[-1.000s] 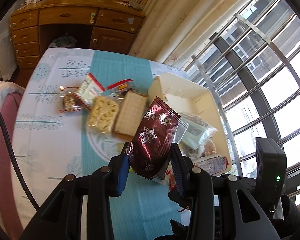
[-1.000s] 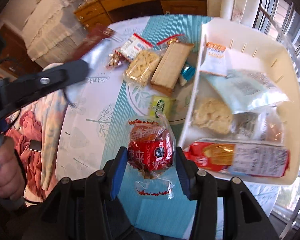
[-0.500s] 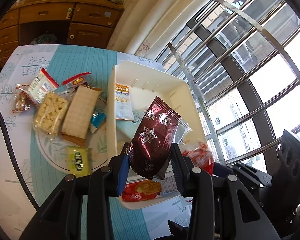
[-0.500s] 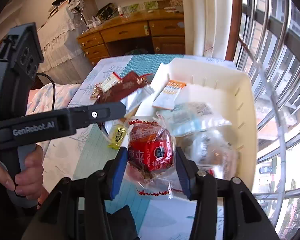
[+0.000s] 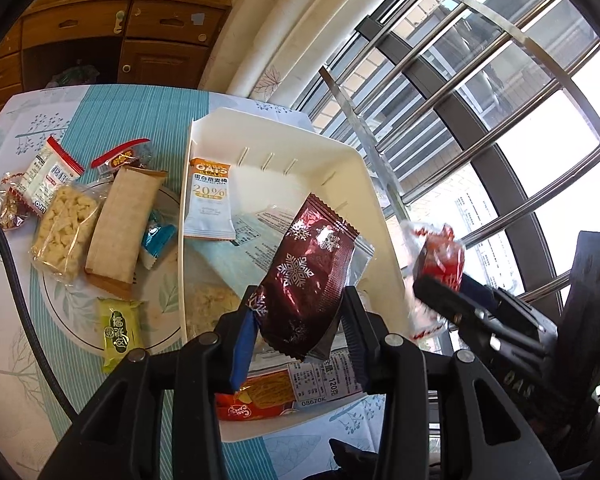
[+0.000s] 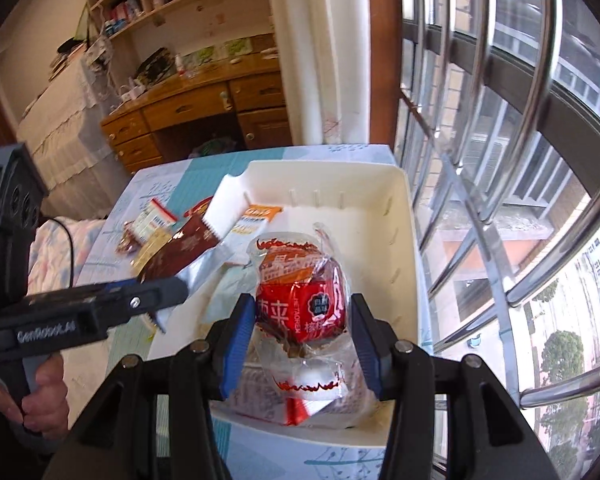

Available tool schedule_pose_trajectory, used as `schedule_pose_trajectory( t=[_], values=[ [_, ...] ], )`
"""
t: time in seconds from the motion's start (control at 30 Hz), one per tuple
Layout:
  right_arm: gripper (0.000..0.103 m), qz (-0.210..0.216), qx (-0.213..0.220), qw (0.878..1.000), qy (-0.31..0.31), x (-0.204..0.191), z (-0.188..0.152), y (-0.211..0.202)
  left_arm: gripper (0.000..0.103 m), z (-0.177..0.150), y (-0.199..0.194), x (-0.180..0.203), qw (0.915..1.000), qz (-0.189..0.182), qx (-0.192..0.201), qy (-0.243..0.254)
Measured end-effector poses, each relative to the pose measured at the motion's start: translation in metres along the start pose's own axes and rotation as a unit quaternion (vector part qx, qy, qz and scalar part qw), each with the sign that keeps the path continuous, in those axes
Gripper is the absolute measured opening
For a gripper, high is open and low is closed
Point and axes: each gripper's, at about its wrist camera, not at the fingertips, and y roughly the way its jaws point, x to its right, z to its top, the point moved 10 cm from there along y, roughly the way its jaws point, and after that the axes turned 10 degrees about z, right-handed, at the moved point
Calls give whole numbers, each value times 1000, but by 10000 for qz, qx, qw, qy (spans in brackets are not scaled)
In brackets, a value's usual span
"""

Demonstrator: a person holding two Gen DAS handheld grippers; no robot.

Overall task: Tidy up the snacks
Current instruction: 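Open right gripper over the tray while left gripper releases dark red wrapper there, then withdraw both tools from the tray toward the remaining snacks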

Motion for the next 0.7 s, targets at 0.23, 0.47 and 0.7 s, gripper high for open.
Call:
schedule_pose_trajectory(
  t=[0.23, 0.47, 0.7],
  values=[
    [56, -133, 39, 9997, 179, 18, 17, 1, 51, 4, -1, -4, 9997, 189, -20, 120],
    [56, -160, 234, 9996, 39, 7, 40, -3, 63, 13, -20, -23, 9993, 351, 132, -46],
    [56, -6, 414, 9991, -68, -25, 63, -5, 72, 25, -50, -61, 9977, 626, 175, -175]
  ],
)
